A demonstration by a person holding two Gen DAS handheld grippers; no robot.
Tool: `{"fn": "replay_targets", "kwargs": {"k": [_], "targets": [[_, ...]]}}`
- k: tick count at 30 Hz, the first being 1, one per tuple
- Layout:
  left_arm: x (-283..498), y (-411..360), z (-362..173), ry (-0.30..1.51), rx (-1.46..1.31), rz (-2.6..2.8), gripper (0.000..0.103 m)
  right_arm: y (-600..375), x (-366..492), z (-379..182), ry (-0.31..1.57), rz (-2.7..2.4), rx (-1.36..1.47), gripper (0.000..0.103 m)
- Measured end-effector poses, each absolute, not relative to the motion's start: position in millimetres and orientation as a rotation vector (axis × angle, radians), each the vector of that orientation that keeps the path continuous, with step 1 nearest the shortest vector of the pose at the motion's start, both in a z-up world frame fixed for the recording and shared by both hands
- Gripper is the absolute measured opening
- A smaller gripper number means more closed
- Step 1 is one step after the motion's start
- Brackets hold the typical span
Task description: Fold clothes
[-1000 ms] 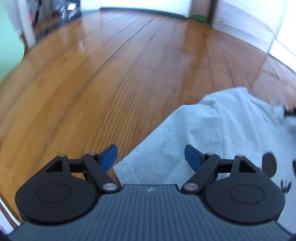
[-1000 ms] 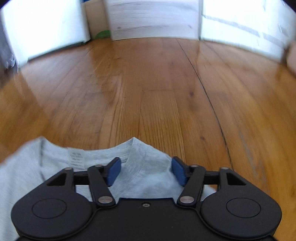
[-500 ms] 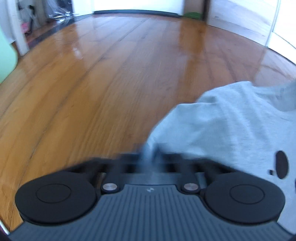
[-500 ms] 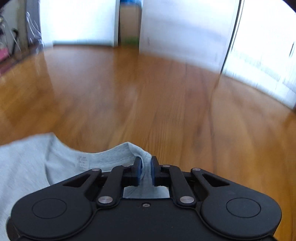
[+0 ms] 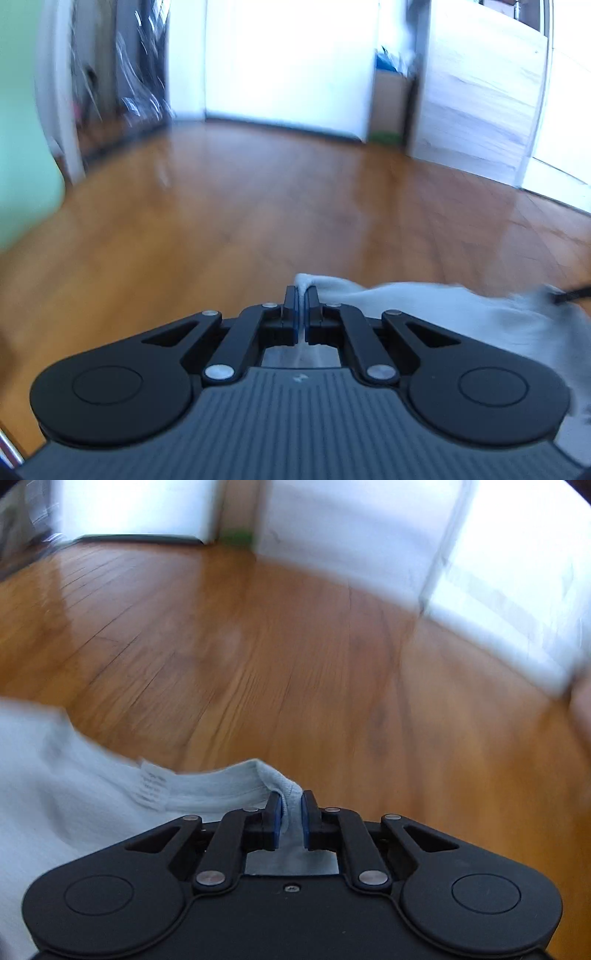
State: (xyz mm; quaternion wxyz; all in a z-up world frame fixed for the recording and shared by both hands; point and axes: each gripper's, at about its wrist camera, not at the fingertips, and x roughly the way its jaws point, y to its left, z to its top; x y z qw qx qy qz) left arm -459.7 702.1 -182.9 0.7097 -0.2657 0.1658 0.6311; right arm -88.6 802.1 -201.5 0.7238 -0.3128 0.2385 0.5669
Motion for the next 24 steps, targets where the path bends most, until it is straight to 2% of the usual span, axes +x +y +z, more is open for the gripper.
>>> {"fn": "replay_targets", "kwargs": {"k": [3,5,7,9,11,13,15,16,19,23,24], "targets": [[-449,673,-190,0.307,-0.76,1.227,0.002,791,-115,-182,0.556,1.299,-0.603,0.033],[-437,649,-202,0.312,-0.859,1.137,0.002,783,-133,-169,0.575,1.33,-0.545,0.034],[-423,637,-223,0.393,-0.955,1.064,0.003,777,-155,-160,0.614,1.45,-0.526,0.036],[-417,629,-240,0.457,-1.031,1.036,0.003,775,-174,-156,0.73,1.614,-0.532,0.038],[-417,624,-251,0.504,-1.081,1.035,0.003,779,-191,-152,0.837,1.714,-0.562,0.046],[-422,616,-237,0.502,-1.029,1.045,0.012,787,-209,-149,0.916,1.775,-0.622,0.051],[-432,605,-223,0.451,-0.964,1.048,0.038,798,-213,-150,0.962,1.777,-0.654,0.054],[-439,607,-219,0.425,-0.935,1.069,0.042,805,-207,-155,1.008,1.763,-0.653,0.055],[-457,614,-208,0.352,-0.856,1.132,0.043,819,-201,-177,1.14,1.707,-0.646,0.055],[-470,627,-226,0.278,-0.942,1.082,0.043,818,-193,-198,1.23,1.717,-0.541,0.054],[-469,629,-233,0.258,-0.968,1.063,0.044,815,-189,-201,1.235,1.739,-0.495,0.031]]}}
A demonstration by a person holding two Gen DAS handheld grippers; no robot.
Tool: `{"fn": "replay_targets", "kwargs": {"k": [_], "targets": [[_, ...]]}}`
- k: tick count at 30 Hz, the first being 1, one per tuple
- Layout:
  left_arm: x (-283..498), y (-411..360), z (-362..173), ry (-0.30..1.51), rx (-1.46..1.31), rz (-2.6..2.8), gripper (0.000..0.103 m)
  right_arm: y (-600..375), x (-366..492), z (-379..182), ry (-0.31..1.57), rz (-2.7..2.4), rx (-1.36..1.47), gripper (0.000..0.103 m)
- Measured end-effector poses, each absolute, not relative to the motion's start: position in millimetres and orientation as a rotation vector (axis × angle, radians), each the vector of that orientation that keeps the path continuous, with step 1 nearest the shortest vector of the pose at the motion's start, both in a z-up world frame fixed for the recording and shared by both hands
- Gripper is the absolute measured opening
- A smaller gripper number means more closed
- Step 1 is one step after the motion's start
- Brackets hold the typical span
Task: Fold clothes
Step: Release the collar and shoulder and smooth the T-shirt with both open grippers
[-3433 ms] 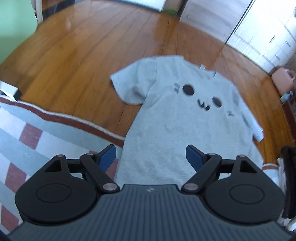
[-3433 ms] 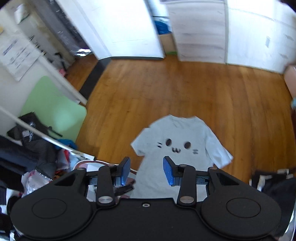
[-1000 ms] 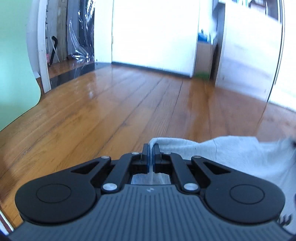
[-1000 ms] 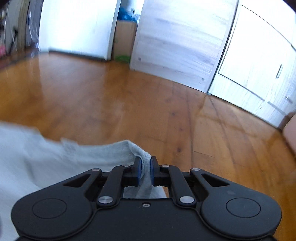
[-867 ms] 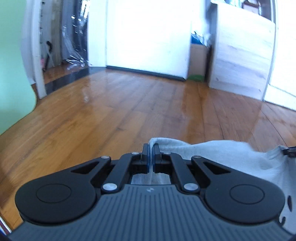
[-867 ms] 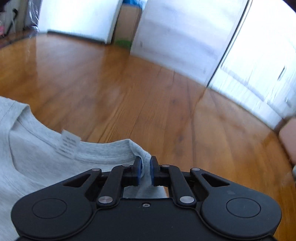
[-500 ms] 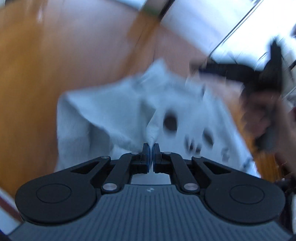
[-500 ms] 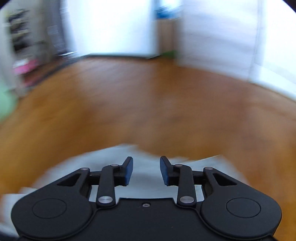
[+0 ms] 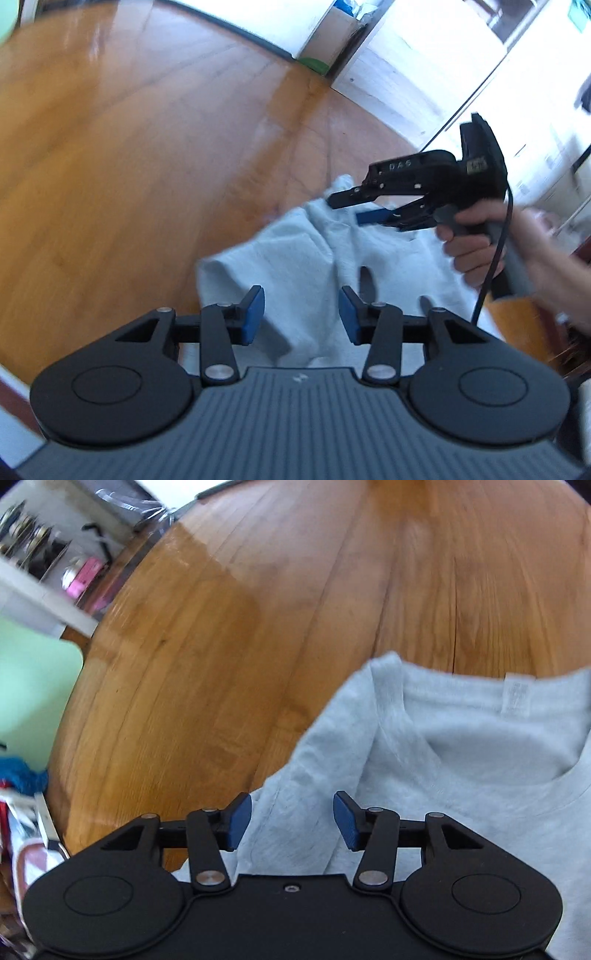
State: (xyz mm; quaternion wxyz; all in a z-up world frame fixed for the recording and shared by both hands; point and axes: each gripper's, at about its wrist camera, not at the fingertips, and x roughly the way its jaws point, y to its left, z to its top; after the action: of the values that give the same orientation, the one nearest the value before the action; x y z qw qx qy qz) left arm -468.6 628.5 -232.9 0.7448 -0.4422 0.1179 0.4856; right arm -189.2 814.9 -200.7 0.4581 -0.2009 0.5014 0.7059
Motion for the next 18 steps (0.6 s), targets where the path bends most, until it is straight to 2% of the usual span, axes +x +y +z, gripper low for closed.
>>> {"fn": "replay_targets", "kwargs": {"k": [1,3,7,13,18], "targets": [[-465,634,-239,0.255,-0.99,1.049,0.045,811,-186,-204,1.24,1.761,-0.449,0.006],[-452,639,-250,0.278,-1.013,1.035,0.054,805,-179,-209,1.249,1.802,-0.355,0.006],[-434,643,-260,0.353,-1.021,1.04,0.054,776,-142,-209,1.259,1.857,-0.117,0.006],[-430,623,-238,0.39,-0.961,0.989,0.056,745,-123,-239,1.065,1.59,-0.529,0.008],[-435,627,-255,0.35,-1.046,0.941,0.056,724,-117,-235,1.026,1.544,-0.506,0.018]]}}
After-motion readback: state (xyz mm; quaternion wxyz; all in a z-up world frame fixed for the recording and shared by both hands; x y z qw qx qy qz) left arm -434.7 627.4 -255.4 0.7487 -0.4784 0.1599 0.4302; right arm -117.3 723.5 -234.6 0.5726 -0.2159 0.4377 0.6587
